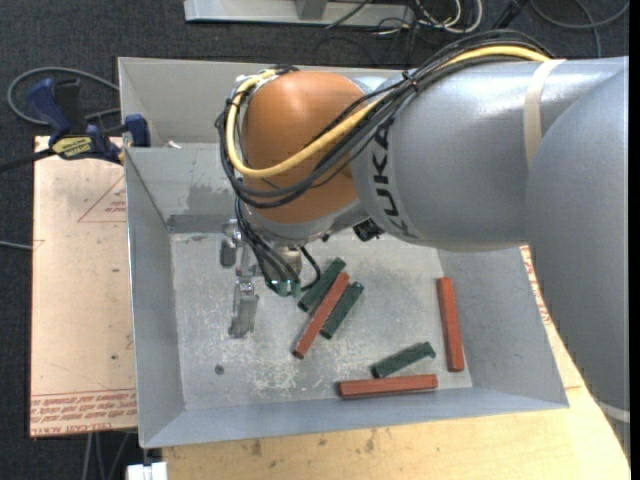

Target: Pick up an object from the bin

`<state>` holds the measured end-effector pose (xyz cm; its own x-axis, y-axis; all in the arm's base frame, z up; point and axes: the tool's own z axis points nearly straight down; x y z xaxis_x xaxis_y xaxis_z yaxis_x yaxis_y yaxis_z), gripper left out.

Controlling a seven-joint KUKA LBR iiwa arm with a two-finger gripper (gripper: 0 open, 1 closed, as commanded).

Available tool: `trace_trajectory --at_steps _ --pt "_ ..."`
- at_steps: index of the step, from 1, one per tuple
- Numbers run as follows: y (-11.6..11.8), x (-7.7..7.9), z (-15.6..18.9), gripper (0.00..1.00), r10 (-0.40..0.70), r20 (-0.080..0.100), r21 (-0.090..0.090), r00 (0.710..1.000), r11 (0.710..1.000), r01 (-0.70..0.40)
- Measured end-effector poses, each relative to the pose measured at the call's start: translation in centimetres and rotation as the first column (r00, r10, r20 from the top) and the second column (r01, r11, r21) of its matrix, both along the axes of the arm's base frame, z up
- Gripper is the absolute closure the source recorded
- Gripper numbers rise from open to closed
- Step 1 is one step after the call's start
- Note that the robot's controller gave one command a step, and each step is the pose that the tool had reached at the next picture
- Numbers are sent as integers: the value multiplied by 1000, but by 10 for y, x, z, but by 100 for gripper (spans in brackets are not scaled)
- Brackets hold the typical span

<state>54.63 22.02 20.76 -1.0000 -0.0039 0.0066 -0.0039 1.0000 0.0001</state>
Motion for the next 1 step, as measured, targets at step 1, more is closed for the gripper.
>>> trace_trajectory --at_steps 1 --pt "-60 77 -139 0 773 8 1 634 634 -773"
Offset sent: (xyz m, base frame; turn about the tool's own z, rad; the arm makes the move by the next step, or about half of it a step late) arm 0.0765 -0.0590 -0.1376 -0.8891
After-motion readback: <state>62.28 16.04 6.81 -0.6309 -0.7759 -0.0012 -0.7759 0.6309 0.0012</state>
